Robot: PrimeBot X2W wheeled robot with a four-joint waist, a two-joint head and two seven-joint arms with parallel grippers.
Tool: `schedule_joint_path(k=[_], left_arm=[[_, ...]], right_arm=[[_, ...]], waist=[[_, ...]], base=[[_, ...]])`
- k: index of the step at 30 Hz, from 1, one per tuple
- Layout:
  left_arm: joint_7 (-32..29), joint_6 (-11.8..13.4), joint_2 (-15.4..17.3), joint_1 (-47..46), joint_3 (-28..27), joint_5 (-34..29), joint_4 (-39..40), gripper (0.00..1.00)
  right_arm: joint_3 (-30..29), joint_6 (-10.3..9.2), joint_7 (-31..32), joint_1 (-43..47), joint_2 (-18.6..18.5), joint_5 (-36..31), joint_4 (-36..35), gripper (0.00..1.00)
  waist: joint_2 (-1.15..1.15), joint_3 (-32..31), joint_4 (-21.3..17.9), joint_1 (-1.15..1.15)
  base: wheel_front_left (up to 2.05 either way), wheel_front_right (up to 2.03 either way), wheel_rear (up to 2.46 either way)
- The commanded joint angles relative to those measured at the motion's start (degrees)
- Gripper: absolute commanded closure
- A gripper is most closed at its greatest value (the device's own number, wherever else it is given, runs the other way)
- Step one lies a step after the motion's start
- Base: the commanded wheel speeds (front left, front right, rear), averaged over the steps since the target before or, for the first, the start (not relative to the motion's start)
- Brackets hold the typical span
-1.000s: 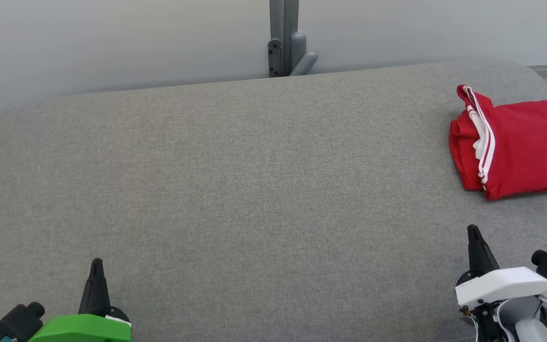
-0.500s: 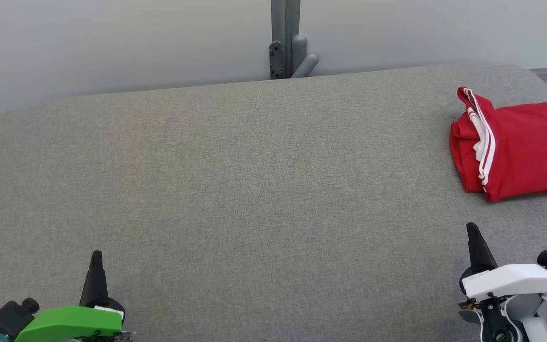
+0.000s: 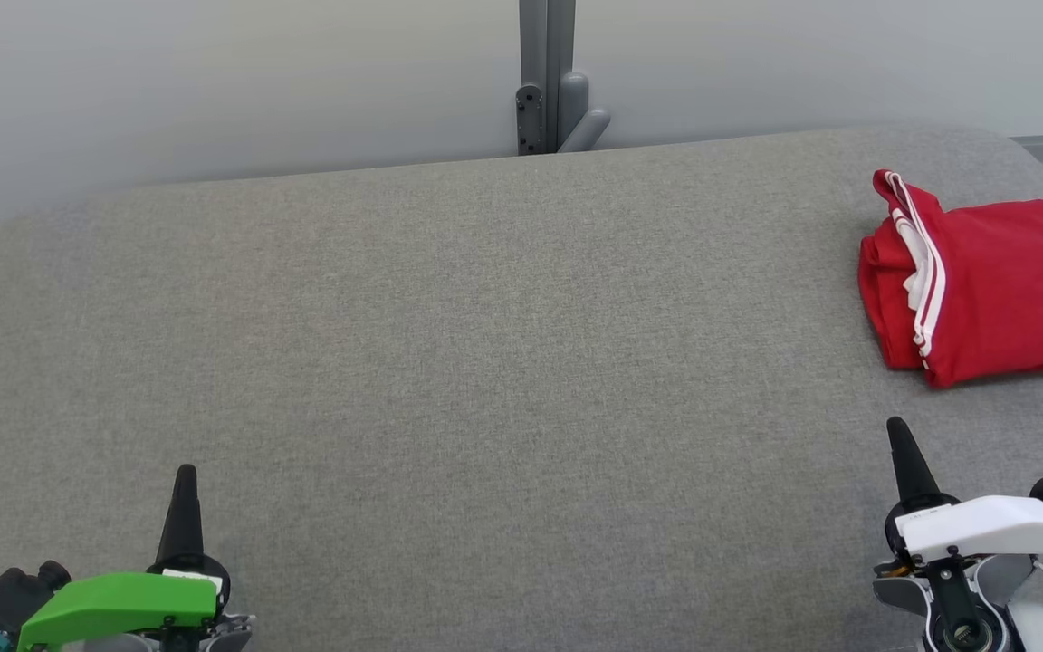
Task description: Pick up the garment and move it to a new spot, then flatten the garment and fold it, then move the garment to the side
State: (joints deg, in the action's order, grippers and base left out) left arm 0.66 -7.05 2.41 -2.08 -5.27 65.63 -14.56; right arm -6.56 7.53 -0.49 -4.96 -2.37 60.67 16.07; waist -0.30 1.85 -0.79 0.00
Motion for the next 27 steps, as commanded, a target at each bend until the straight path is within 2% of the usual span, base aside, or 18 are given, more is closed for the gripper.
schedule_joint_path(k=[1, 27], left_arm=[[-0.25, -0.18, 0.46, -1.39, -0.25, 1.7, 0.5, 1.0], [-3.72, -0.42, 0.58, -3.3, -0.63, 14.53, 0.32, 1.0]], right_arm=[[-0.17, -0.04, 0.43, -0.88, -0.42, 1.62, -0.74, 1.0], [-0.34, -0.03, 4.0, -1.37, -0.55, 16.95, -1.39, 1.0]], waist=[[0.16, -0.03, 0.02, 0.0], [0.22, -0.77, 0.36, 0.0]], base=[[0.0, 0.0, 0.0], [0.0, 0.0, 0.0]])
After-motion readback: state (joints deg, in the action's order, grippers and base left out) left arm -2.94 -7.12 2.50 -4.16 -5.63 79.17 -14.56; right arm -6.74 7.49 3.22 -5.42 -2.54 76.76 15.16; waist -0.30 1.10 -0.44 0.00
